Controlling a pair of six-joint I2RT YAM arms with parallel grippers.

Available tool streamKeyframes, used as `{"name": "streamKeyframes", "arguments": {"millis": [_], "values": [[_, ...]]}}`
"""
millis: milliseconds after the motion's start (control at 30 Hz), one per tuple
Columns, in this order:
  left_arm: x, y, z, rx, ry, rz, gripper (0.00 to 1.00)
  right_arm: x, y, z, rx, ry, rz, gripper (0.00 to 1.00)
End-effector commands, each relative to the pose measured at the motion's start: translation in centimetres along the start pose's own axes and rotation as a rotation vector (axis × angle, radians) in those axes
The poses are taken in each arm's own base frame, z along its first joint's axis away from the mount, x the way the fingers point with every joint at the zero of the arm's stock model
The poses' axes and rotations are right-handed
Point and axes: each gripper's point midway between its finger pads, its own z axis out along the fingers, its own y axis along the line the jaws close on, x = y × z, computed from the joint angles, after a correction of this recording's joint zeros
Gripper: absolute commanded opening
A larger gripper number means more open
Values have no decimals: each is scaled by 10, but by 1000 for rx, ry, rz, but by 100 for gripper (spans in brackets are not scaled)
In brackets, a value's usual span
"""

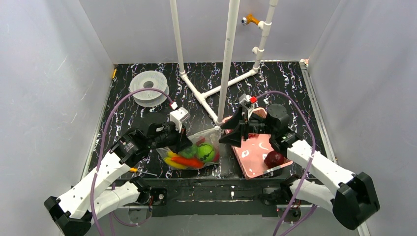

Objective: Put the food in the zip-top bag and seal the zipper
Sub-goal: Zip the zipper food storage bag at the center of the board.

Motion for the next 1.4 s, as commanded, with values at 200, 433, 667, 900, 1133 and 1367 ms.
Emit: {"name": "streamKeyframes", "arguments": {"millis": [200,433,667,900,1133,1367], "values": [[-17,-19,-9,79,-29,-19,0,-33,21,10,-193,-6,-97,51],[-19,-17,-9,67,-44,-31,0,-37,20,14,-215,-35,-73,32],[-23,-14,-13,44,-66,-28,0,-34,16,20,-221,-29,-50,29],[-26,-12,-12,31,-77,-24,0,-24,14,22,-235,-7,-39,32],[-24,-10,-12,26,-65,-20,0,-20,12,23,-234,2,-28,4],[-26,-16,-12,52,-45,-32,2,-28,11,26,-220,-10,0,1]]}}
